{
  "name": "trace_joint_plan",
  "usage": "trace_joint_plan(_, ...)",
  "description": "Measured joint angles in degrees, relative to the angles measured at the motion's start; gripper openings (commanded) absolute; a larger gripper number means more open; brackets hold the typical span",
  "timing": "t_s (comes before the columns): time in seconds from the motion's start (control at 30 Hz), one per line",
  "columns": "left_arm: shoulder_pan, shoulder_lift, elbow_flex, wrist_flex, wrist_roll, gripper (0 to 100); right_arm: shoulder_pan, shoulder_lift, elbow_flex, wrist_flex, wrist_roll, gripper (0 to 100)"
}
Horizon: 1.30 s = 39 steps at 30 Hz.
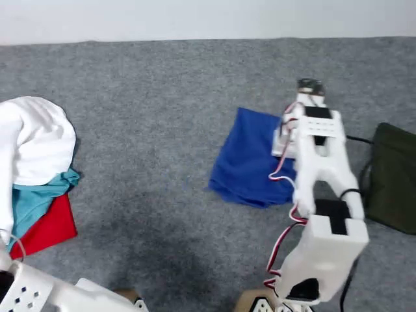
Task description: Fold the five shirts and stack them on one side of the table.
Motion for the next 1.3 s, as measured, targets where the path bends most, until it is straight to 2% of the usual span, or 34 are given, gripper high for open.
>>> trace_joint_plan(0.43, 0.0, 0.0, 0.0, 0.0, 0.0, 7, 12.4, -4.6, 0.0, 0.1, 14.2, 0.9)
trace_joint_plan(0.77, 0.0, 0.0, 0.0, 0.0, 0.0, 7, 20.5, -4.3, -9.7, 0.1, 22.9, 0.9)
trace_joint_plan(1.3, 0.0, 0.0, 0.0, 0.0, 0.0, 7, 30.2, 6.0, -23.8, 0.1, 28.7, 0.9)
